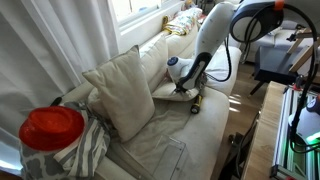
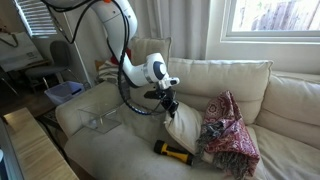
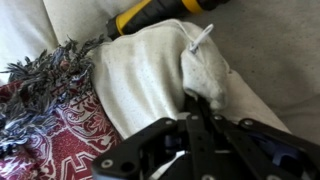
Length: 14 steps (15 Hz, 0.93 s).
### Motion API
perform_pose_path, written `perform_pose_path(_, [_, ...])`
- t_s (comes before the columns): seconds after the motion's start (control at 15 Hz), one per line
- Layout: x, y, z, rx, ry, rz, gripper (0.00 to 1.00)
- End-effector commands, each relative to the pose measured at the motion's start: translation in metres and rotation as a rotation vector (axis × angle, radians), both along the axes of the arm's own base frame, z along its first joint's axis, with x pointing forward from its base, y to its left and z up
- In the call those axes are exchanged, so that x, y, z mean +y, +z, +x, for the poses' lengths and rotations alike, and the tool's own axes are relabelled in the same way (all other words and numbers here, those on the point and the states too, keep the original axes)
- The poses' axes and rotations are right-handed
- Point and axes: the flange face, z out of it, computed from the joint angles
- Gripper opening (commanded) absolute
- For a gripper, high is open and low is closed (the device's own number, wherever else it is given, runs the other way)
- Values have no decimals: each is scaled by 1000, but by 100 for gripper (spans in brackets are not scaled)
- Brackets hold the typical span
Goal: Fold the maroon fleece, remove the pillow from below the fleece and put it in an upright position against the backrest of the sofa
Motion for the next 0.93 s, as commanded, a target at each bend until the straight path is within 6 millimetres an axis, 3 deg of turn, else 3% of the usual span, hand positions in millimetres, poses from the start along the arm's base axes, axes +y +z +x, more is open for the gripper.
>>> perform_pose_path(0.0, [-29, 78, 4, -74, -38, 60, 1])
perform_pose_path(0.47, [-38, 212, 12, -320, -75, 137, 1])
perform_pose_path(0.87, [-61, 274, -8, -371, -176, 162, 1])
